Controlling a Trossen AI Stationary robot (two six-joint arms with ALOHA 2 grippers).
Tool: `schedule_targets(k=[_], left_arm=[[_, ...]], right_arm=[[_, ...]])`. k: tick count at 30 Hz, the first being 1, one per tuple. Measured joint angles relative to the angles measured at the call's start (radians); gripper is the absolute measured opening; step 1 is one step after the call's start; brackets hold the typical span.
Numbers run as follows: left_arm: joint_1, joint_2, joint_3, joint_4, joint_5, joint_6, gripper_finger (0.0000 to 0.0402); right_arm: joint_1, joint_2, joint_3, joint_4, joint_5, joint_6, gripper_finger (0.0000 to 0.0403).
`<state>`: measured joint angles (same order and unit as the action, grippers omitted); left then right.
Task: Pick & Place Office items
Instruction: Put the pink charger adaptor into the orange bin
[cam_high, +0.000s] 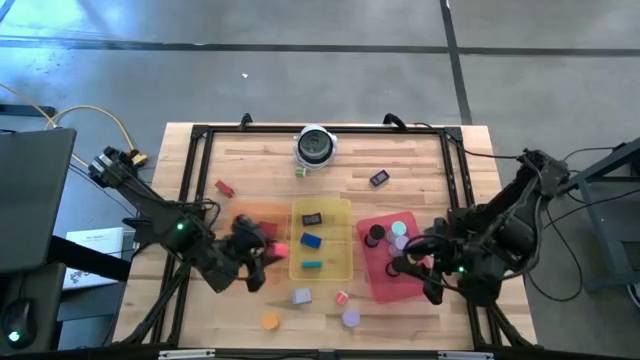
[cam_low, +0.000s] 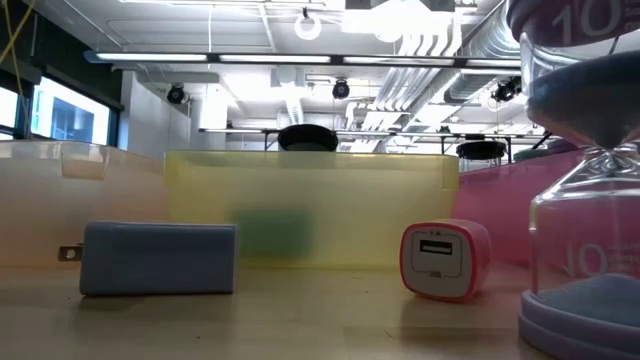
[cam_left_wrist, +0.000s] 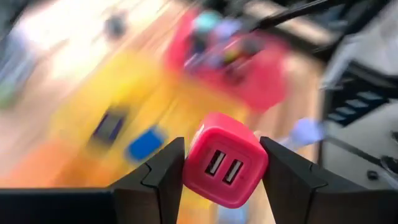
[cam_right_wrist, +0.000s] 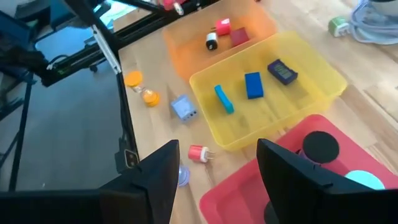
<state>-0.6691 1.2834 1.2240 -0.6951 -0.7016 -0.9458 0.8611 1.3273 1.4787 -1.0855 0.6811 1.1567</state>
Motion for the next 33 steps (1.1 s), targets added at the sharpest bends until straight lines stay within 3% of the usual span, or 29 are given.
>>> schedule_targets(k=[6, 13, 19, 23, 28, 33], left_arm=[[-0.041, 0.023, 0.0, -0.358, 0.058, -0.427, 0.0171], [-0.078, 0.06, -0.001, -0.422, 0.067, -0.63, 0.0171], [-0.06, 0.07, -0.004, -0.648, 0.161, -0.902, 0.0171], [-0.046, 0.075, -0.035, -0.67, 0.23, -0.994, 0.0171], [-0.038, 0.097, -0.08, -0.651, 0.25, -1.034, 0.0171], [-0.038, 0.138, -0.098, -0.603, 0.34, -1.04, 0.0171]], right_arm=[[0.023, 0.0, -0.034, -0.01, 0.046, 0.054, 0.0204], [0.022, 0.0, -0.082, 0.01, 0.061, 0.079, 0.0204], [0.008, 0.0, -0.137, 0.074, 0.078, 0.081, 0.0204], [0.007, 0.0, -0.173, 0.128, 0.071, 0.081, 0.0204], [0.008, 0.0, -0.199, 0.149, 0.045, 0.104, 0.0204], [0.01, 0.001, -0.206, 0.148, 0.042, 0.115, 0.0204]])
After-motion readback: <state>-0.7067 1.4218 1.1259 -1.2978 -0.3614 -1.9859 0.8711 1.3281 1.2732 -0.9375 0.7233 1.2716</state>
